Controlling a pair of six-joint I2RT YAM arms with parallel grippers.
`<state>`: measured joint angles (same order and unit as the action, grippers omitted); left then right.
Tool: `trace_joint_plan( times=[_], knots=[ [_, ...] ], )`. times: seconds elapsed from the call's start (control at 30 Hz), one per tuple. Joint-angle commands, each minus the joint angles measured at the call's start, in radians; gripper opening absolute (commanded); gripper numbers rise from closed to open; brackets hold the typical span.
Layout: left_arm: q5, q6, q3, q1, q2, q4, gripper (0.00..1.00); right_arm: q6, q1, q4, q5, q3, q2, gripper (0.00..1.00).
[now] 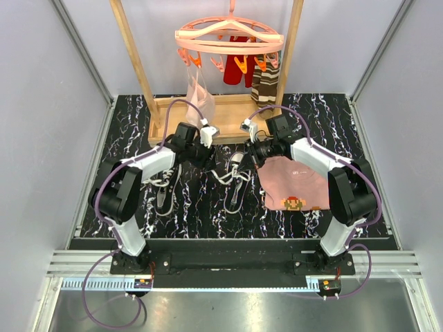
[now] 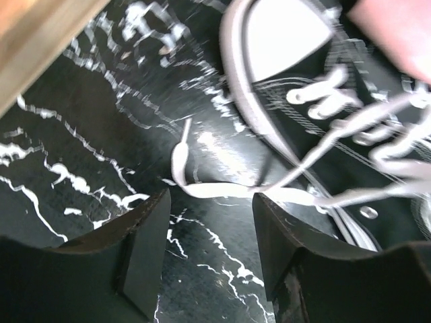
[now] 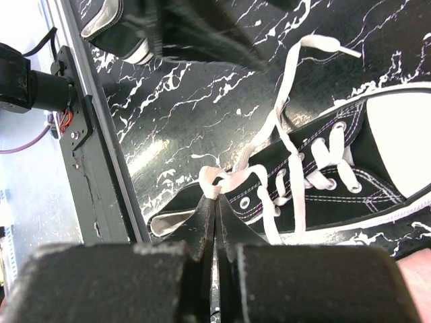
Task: Tie the shoes
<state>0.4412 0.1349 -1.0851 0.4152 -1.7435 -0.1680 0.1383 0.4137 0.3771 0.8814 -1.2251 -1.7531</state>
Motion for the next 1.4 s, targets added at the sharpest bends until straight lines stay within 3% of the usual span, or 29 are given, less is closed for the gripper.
trace_joint_plan(
  times=[0.0,0.5,0.6,0.67,0.73,0.97,1.37],
  knots=[
    [-0.094,-0.09,-0.07,0.007,-0.051,-0.004,0.56,0.02,0.01,-0.037,-0.001,0.004,0.041,0.0],
    [-0.107,-0.244,-0.113,0.007,-0.168,-0.03,0.52,0.015,0.013,-0.035,-0.002,0.007,0.037,0.0],
    [-0.069,-0.258,-0.101,0.004,-0.166,-0.013,0.33,0.015,0.014,-0.035,-0.007,0.009,0.033,0.0],
    [-0.013,-0.268,-0.067,-0.001,-0.108,0.034,0.09,0.015,0.014,-0.035,-0.012,0.012,0.038,0.0],
    [0.026,-0.276,-0.001,-0.003,0.006,0.143,0.0,0.012,0.014,-0.037,-0.013,0.021,0.038,0.0],
    [0.06,-0.212,-0.002,-0.007,0.281,0.121,0.0,0.009,0.014,-0.037,-0.044,0.038,0.035,0.0],
    [0.106,-0.066,0.066,-0.006,0.574,-0.155,0.0,-0.014,0.013,-0.046,-0.094,0.01,0.021,0.0]
  ],
)
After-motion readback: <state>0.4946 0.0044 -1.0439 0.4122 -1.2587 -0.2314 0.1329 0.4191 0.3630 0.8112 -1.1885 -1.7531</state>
